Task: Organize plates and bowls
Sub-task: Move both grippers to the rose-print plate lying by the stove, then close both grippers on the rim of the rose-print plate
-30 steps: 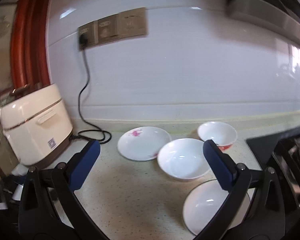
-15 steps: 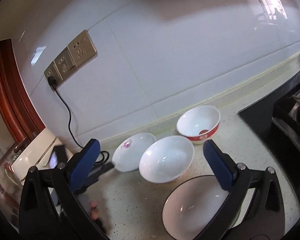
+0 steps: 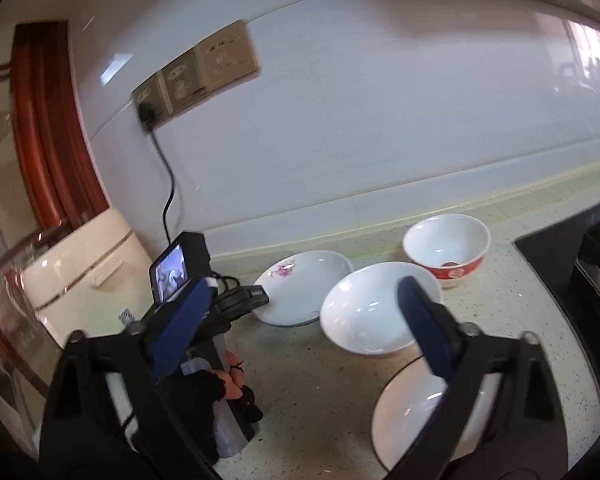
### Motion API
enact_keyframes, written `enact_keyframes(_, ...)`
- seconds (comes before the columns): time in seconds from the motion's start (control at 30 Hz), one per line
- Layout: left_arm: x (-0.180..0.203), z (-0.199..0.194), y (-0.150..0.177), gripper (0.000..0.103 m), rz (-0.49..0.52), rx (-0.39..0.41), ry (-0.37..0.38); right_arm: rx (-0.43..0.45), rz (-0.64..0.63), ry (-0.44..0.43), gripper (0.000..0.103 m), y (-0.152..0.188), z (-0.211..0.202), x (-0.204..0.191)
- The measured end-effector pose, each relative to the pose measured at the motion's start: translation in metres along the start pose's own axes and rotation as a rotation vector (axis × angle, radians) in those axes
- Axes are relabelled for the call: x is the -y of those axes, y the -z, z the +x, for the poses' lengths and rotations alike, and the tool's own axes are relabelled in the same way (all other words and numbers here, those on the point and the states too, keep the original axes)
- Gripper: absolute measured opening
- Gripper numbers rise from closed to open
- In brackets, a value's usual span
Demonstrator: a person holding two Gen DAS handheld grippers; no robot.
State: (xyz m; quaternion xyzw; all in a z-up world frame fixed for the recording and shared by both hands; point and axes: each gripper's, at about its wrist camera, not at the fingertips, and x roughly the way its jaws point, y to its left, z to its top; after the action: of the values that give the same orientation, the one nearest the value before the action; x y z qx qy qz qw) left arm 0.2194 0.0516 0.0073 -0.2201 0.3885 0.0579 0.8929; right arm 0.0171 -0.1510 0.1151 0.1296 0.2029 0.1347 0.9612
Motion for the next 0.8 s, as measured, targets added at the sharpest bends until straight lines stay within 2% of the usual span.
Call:
enact_keyframes(0.07,-0.008,-0.009,0.004,0.012,0.011,-0.003,-0.013,-0.027,-0.021,-0.021,0.066,0.004,0.006,-0.004)
enact_keyframes(0.17,-0.026,-0.025,0.012,0.012,-0.004,-0.016,-0.008,-0.068,-0.004,-0.064,0.047,0.01,0.013,-0.003)
enact_keyframes(0.4,-0.072,-0.081,0.05,0.012,0.023,-0.055,-0.015,-0.126,0.006,-0.132,0.044,0.02,0.023,-0.009)
enact_keyframes(0.53,-0.09,-0.107,0.067,0.012,0.018,-0.058,0.001,-0.192,-0.033,-0.148,0.044,0.033,0.033,-0.025)
enact_keyframes(0.57,-0.094,-0.111,0.069,0.015,0.008,-0.046,-0.006,-0.207,-0.043,-0.153,0.044,0.036,0.035,-0.029)
enact_keyframes(0.63,-0.095,-0.118,0.071,0.028,-0.02,-0.03,-0.038,-0.233,-0.072,-0.146,0.044,0.043,0.04,-0.039)
enact_keyframes(0.7,-0.098,-0.123,0.066,0.055,-0.04,-0.004,-0.043,-0.259,-0.11,-0.127,0.044,0.051,0.046,-0.047)
enact_keyframes(0.8,-0.099,-0.132,0.062,0.059,-0.054,0.039,-0.053,-0.306,-0.156,-0.07,0.044,0.063,0.057,-0.056)
